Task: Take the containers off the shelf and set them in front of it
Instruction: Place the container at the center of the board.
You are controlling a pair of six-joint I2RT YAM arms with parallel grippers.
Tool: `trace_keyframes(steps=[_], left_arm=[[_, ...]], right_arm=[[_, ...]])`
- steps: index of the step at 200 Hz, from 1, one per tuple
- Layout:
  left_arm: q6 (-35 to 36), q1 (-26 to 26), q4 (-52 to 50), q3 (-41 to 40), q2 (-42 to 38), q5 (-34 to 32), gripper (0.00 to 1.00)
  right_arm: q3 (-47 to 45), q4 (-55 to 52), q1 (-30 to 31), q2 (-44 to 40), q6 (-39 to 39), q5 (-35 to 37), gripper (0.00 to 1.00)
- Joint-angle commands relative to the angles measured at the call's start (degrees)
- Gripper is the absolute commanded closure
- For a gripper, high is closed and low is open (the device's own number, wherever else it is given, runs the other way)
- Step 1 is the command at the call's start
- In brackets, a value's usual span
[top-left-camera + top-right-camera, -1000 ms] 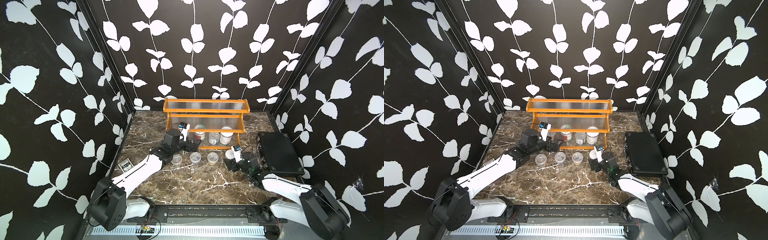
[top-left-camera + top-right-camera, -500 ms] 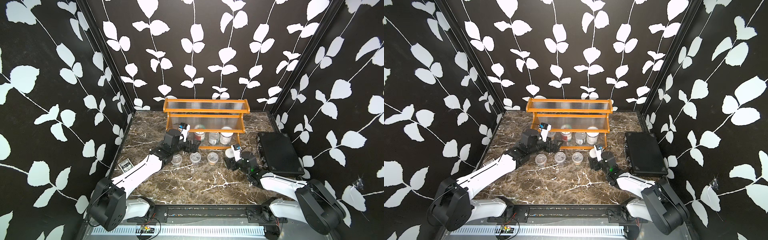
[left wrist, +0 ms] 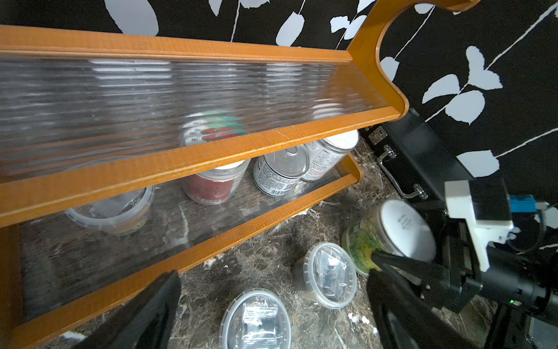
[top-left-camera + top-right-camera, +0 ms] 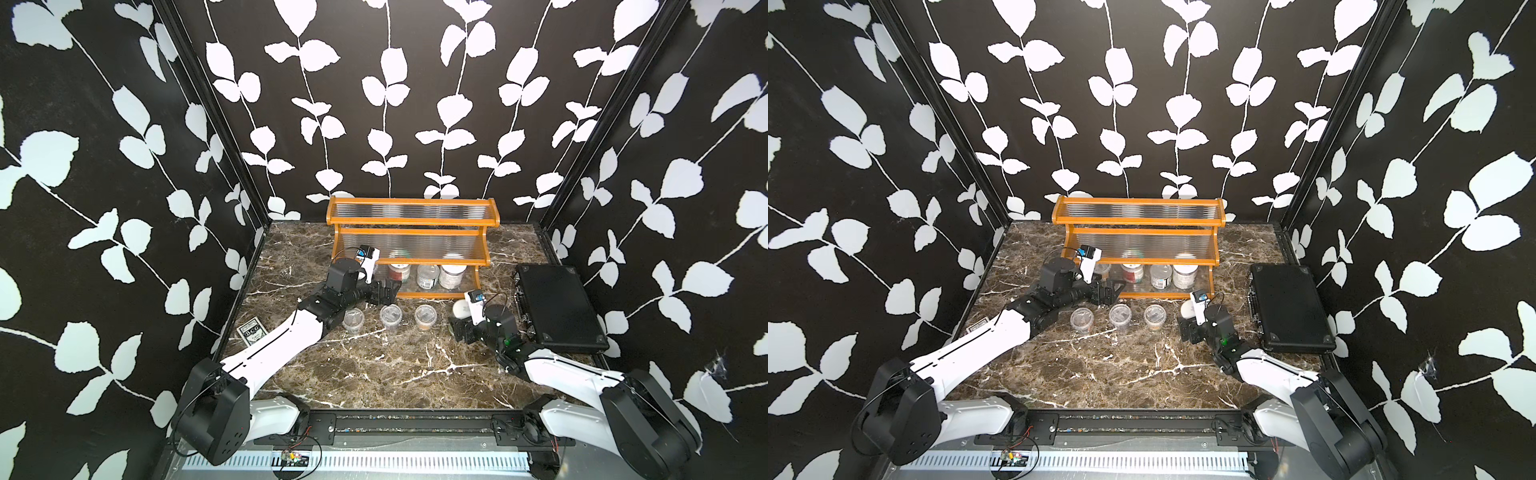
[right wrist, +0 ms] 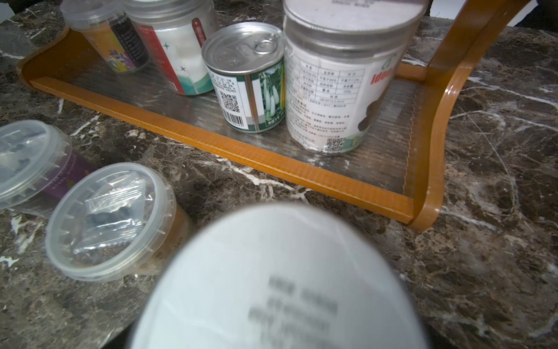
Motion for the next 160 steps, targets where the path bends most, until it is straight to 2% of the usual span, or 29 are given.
trace_keyframes(steps=[1, 19, 72, 114, 160], left_arm=[[1.0, 0.4, -0.7, 0.4, -1.1, -0.3, 0.01], [0.9, 0.4, -0.7, 0.6, -0.7, -0.3, 0.01], [1.0, 0.4, -2.7, -0.5, -1.3, -2.5, 0.01], [1.3, 0.4, -8.4, -2.6, -3.9, -11.0, 0.01], [1.8, 0.5, -5.5, -7.5, -5.5, -19.3, 0.01]], right_arm=[[0.3, -1.0, 0.3, -2.5, 0.5, 0.2, 0.03], [1.1, -2.9, 0.3, -4.4, 0.5, 0.8, 0.00], [3.4, -9.8, 0.3, -12.1, -0.7, 5.0, 0.00], [5.8, -12.8, -0.1, -15.5, -1.9, 6.5, 0.00], [8.7, -14.7, -0.4, -17.8, -2.7, 6.4, 0.00]])
